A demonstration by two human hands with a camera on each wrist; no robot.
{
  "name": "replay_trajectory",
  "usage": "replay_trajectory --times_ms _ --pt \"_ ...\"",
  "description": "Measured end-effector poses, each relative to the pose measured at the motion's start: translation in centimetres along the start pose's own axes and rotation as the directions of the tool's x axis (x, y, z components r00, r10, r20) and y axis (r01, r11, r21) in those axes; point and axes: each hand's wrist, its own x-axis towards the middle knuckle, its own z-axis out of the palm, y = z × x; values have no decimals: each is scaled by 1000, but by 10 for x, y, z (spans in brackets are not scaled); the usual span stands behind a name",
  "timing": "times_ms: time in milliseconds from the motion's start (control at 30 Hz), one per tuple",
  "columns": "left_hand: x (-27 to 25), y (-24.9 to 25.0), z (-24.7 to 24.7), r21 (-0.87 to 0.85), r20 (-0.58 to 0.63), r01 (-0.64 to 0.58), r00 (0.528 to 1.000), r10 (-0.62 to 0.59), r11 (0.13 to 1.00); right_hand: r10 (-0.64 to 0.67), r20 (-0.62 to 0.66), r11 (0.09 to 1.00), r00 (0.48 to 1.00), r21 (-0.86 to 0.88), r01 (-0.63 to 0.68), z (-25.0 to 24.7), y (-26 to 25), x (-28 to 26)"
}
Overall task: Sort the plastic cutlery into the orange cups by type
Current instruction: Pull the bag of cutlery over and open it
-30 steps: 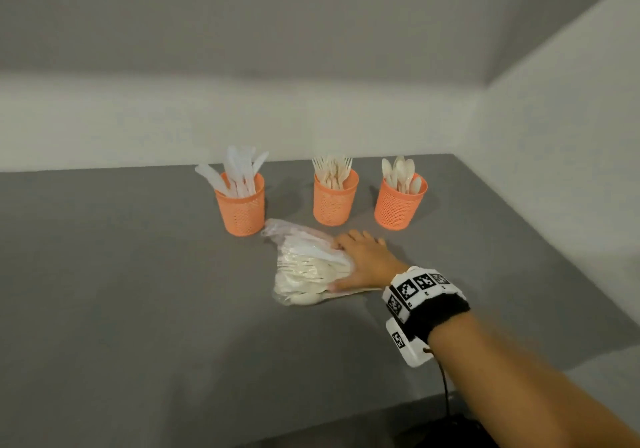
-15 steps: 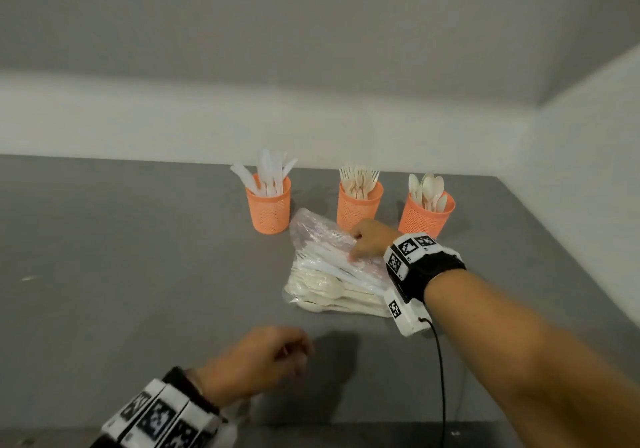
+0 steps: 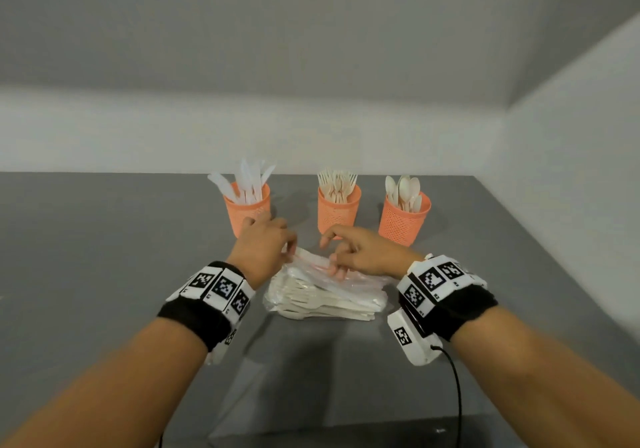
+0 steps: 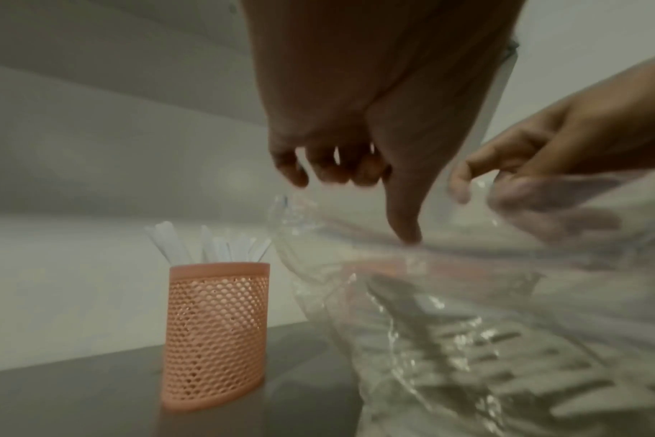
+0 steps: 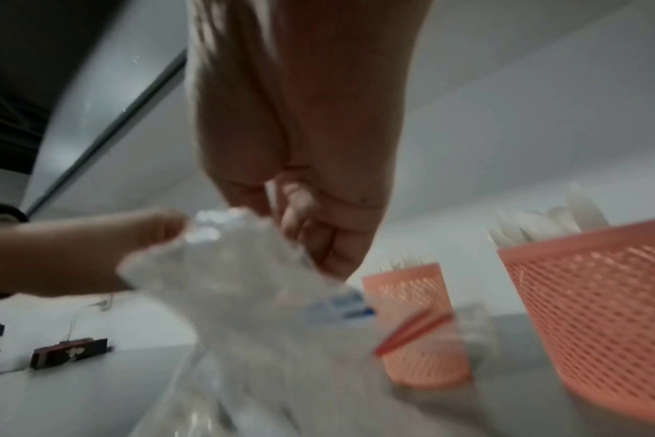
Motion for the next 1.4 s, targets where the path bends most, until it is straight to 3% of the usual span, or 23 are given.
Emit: replay_trajectory --times_ms 67,100,200,300,367,467,533,633,700,733,767,833,867,900,967,1033,1067,1100,1167,1233,1300,1333,1400 --pt "-6 -4 7 -72 -167 -45 986 32 996 52 -160 996 986 -61 -62 5 13 4" --pt "-9 -5 10 -91 -229 -68 972 46 993 63 -171 981 983 -171 -92 7 17 6" --pt "-16 -4 15 -135 -342 -124 937 72 983 146 11 939 989 -316 -136 18 24 10" --pt "-25 -6 15 -153 -361 -180 926 114 972 196 15 972 980 -133 -192 23 23 11" --pt "-32 -8 16 -154 -331 -229 928 168 961 233 -68 963 970 155 -220 19 20 9" --pt "-39 -12 18 -115 -274 -238 941 200 964 206 -149 847 967 522 -99 7 7 5" --pt "-42 -13 15 -112 -268 -212 947 177 971 152 -142 811 978 583 -41 1 -6 0" --pt "-41 -9 4 -381 -311 -179 949 56 907 50 -119 800 992 599 31 -4 -22 -7" --pt "-38 -2 -6 -684 -253 -128 965 -69 718 13 -82 785 997 618 40 -5 -30 -9" --pt "-35 1 -8 -752 -190 -85 977 -92 654 24 -61 807 998 590 16 -5 -31 -10" --pt "-31 1 -10 -730 -100 -13 991 -89 683 53 -50 855 997 519 -19 -4 -32 -12" --pt "-24 -1 -8 -321 146 112 987 -67 941 136 -58 973 989 198 -122 -3 -28 -14" --pt "-23 -3 -6 -87 238 126 966 -103 988 170 -68 985 983 -7 -171 -3 -24 -14" --pt "-23 -5 -3 35 270 121 955 -126 992 201 -66 960 977 -187 -210 -2 -19 -13" --pt "-24 -6 0 34 256 163 952 -166 986 291 -100 824 951 -480 -302 3 -9 -10" --pt "-24 -3 4 -32 165 219 964 -211 975 352 -169 710 921 -593 -380 10 0 -5" --pt "-24 -1 6 -105 101 259 963 -248 960 342 -211 699 916 -594 -398 12 5 -2" --pt "-24 1 8 -209 28 299 954 -300 931 327 -254 710 910 -569 -414 13 9 0" --pt "-23 3 14 -415 -45 360 909 -414 836 316 -311 826 896 -374 -421 6 13 5" --pt "-20 3 18 -475 59 458 868 -492 751 457 -234 888 858 69 -454 0 14 7" --pt "-15 0 23 -409 271 550 835 -479 728 530 -139 768 836 496 -405 -4 16 7" --pt "-12 -1 23 -344 365 554 823 -436 758 523 -133 701 842 629 -336 -5 19 7" --pt "-8 -4 24 -245 439 531 807 -395 811 505 -166 579 847 793 -190 -5 25 8"
